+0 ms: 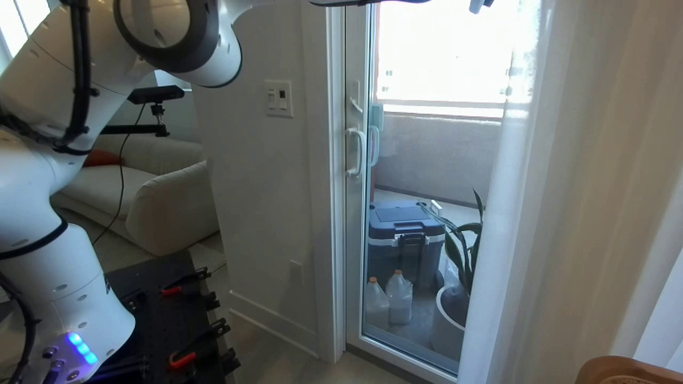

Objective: Open the white curtain

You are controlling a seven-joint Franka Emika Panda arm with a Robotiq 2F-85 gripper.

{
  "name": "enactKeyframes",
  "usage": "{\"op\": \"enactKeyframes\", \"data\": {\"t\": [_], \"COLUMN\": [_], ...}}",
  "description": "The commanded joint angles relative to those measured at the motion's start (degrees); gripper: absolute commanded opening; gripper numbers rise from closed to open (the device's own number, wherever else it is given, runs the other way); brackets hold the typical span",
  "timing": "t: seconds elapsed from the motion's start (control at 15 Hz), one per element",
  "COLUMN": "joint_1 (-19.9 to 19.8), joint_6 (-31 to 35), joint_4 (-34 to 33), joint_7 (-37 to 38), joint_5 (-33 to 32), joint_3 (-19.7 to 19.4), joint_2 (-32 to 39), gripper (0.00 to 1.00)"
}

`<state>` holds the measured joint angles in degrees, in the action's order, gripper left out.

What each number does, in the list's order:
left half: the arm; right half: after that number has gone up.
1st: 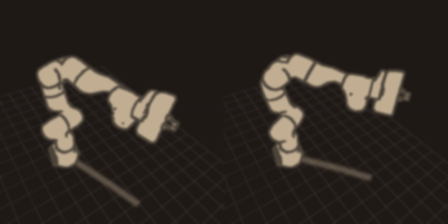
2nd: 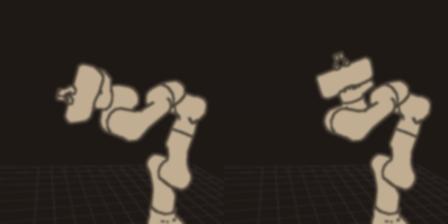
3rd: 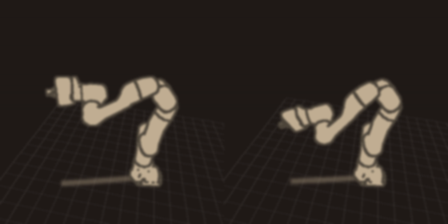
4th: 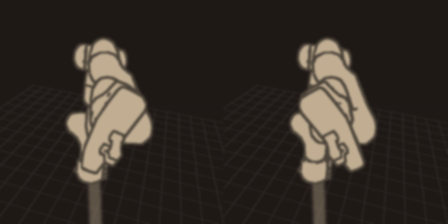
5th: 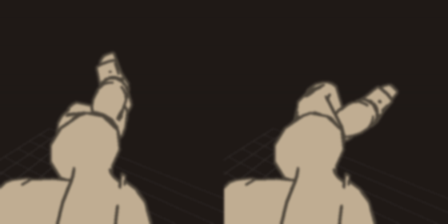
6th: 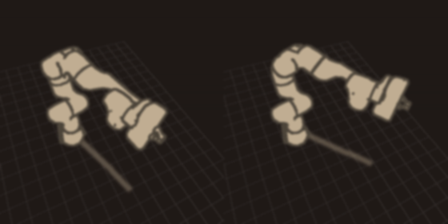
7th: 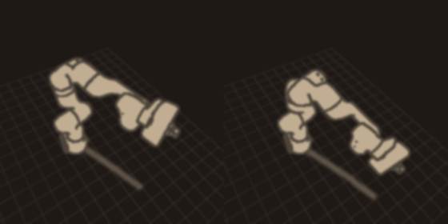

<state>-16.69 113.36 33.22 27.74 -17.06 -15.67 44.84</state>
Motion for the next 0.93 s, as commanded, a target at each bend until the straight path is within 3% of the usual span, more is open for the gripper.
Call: {"op": "enactKeyframes", "data": {"t": [0.0,0.13,0.27,0.6,0.67,0.73,0.8,0.87], "joint_1": [-3.73,-5.3,-6.63,-6.8,-5.5,-5.15,-4.89,-5.55], "joint_6": [-3.43,-3.02,-4.56,-5.45,-1.94,-2.38,-2.93,-7.64], "joint_4": [-4.26,-4.44,-9.31,-13.29,-5.99,-5.58,-5.44,-12.32], "joint_7": [-2.95,-3.72,-5.85,-8.78,-8.19,-9.56,-11.48,-14.58], "joint_5": [1.74,2.11,3.79,4.25,3.02,3.69,4.25,5.68], "joint_3": [0.34,0.88,0.44,0.51,0.59,1.36,2.18,2.96], "joint_2": [3.15,3.4,6.14,8.85,4.99,4.68,4.52,8.49], "gripper": [0.05,0.05,0.05,0.05,0.05,0.44,0.46,0.53]}}
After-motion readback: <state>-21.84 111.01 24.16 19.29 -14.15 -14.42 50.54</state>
